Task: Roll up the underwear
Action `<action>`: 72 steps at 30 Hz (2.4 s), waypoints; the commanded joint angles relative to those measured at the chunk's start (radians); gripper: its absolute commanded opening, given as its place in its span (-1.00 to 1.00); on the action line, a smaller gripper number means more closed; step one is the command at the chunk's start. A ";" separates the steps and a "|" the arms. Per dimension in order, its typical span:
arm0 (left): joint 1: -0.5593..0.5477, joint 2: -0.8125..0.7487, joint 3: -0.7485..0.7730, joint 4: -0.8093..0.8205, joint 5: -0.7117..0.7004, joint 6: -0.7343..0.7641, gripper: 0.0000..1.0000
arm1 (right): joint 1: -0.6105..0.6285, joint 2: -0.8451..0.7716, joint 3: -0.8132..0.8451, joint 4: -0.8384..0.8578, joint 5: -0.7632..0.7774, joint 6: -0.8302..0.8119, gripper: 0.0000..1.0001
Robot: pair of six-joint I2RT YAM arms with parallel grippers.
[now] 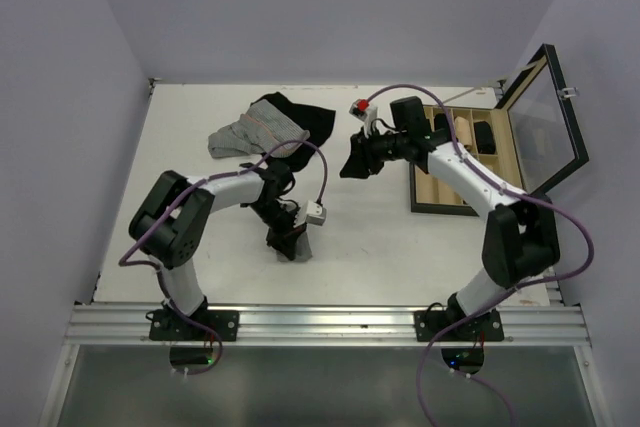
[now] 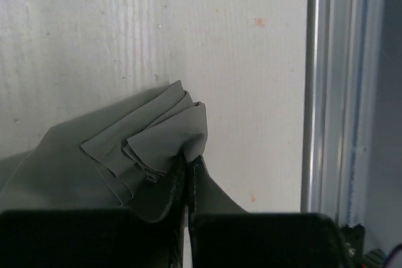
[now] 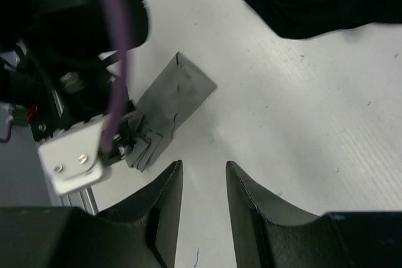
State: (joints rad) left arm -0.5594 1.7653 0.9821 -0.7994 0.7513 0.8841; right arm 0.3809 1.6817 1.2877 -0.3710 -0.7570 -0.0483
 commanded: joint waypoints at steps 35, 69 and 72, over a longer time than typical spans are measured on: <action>0.188 0.473 0.308 -0.345 0.203 0.216 -0.93 | 0.561 0.033 -0.257 0.297 0.294 -0.472 0.42; 0.375 0.085 0.192 -0.172 0.287 0.107 -0.30 | 0.576 0.311 -0.202 0.207 0.032 -0.349 -1.00; 0.447 -0.032 0.161 -0.156 0.280 0.116 -0.24 | 0.552 0.349 -0.169 0.190 -0.027 -0.308 -1.00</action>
State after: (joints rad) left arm -0.1673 1.8576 1.1702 -1.0290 1.0126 0.9966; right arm 0.9470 1.9579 1.1133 -0.0639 -0.7128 -0.4156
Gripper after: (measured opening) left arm 0.373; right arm 0.058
